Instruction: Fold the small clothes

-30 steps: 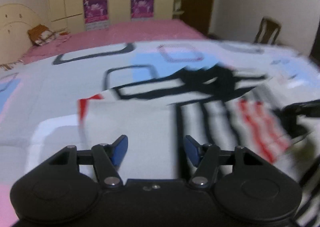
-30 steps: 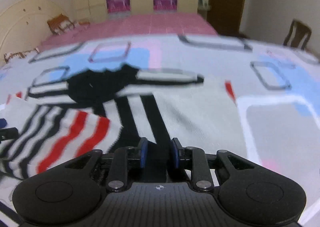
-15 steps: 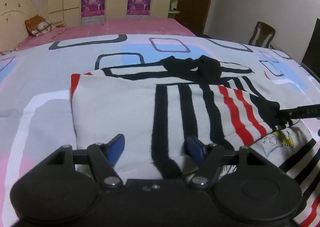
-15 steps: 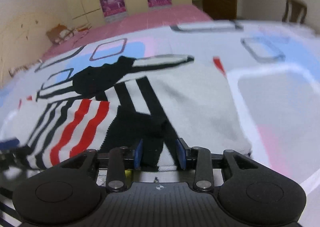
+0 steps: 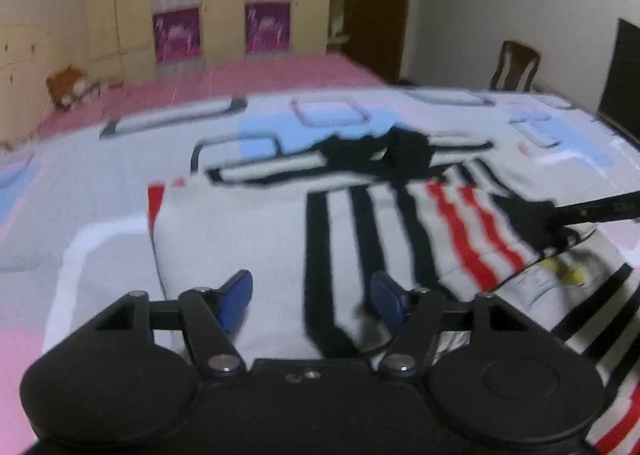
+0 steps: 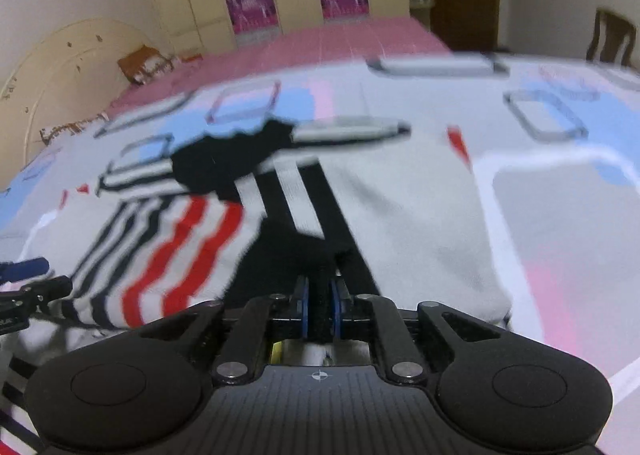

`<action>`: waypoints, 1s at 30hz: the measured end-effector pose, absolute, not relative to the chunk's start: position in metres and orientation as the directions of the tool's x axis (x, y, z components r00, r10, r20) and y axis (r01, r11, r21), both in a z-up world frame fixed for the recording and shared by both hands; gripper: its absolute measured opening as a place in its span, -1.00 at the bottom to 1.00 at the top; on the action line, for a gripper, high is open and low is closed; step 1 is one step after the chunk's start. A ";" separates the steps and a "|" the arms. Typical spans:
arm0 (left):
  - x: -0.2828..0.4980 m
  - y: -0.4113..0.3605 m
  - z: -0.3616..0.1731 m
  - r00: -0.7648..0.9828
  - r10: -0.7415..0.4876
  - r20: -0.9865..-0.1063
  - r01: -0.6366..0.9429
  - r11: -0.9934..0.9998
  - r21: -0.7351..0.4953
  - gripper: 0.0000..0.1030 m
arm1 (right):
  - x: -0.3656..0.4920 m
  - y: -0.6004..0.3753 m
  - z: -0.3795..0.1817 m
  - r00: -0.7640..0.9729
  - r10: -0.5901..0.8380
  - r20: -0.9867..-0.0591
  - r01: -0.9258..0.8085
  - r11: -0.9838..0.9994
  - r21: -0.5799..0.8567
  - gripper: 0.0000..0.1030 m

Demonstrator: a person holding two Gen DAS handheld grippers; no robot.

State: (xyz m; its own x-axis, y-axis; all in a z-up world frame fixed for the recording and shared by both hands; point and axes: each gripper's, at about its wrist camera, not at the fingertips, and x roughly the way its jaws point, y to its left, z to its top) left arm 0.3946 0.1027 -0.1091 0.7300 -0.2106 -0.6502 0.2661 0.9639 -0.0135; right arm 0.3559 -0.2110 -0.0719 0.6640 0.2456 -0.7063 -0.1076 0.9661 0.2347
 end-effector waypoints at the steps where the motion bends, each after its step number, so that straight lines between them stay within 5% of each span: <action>1: 0.395 0.102 -0.110 0.721 -0.213 -0.659 0.269 0.963 -0.017 0.32 | 0.357 -0.212 -0.072 0.661 0.244 -0.709 -0.101 0.966 0.238 -0.80; 4: 0.396 0.099 -0.116 0.700 -0.223 -0.679 0.284 0.958 -0.021 0.33 | 0.363 -0.217 -0.084 0.645 0.245 -0.724 -0.043 0.958 0.285 -0.77; 6: 0.397 0.101 -0.124 0.681 -0.217 -0.699 0.277 0.960 -0.028 0.34 | 0.365 -0.214 -0.093 0.639 0.238 -0.732 -0.022 0.956 0.292 -0.14; 8: 0.396 0.106 -0.128 0.679 -0.230 -0.697 0.273 0.961 -0.052 0.34 | 0.363 -0.212 -0.097 0.644 0.289 -0.709 -0.053 0.941 0.335 -0.23; 9: 0.395 0.108 -0.129 0.680 -0.235 -0.695 0.273 0.960 -0.057 0.34 | 0.363 -0.208 -0.097 0.648 0.280 -0.708 -0.060 0.946 0.319 -0.64; 10: 0.394 0.109 -0.129 0.682 -0.239 -0.691 0.274 0.960 -0.061 0.34 | 0.363 -0.206 -0.096 0.645 0.287 -0.709 -0.070 0.945 0.319 -0.79; 19: 0.394 0.118 -0.128 0.688 -0.227 -0.689 0.272 0.961 -0.046 0.33 | 0.354 -0.202 -0.093 0.639 0.262 -0.724 -0.063 0.955 0.290 -0.80; 21: 0.391 0.120 -0.121 0.698 -0.239 -0.675 0.272 0.960 -0.059 0.33 | 0.353 -0.202 -0.085 0.670 0.169 -0.723 -0.016 0.977 0.214 -0.27; 24: 0.391 0.121 -0.121 0.690 -0.259 -0.676 0.274 0.958 -0.087 0.34 | 0.343 -0.200 -0.065 0.746 0.106 -0.657 -0.015 0.990 0.143 -0.31; 26: 0.392 0.122 -0.129 0.681 -0.256 -0.686 0.273 0.958 -0.086 0.34 | 0.343 -0.192 -0.066 0.740 0.171 -0.650 -0.072 0.982 0.176 -0.58; 30: 0.394 0.122 -0.129 0.684 -0.221 -0.696 0.254 0.966 -0.057 0.34 | 0.356 -0.179 -0.094 0.653 0.186 -0.734 -0.117 0.982 0.145 -0.66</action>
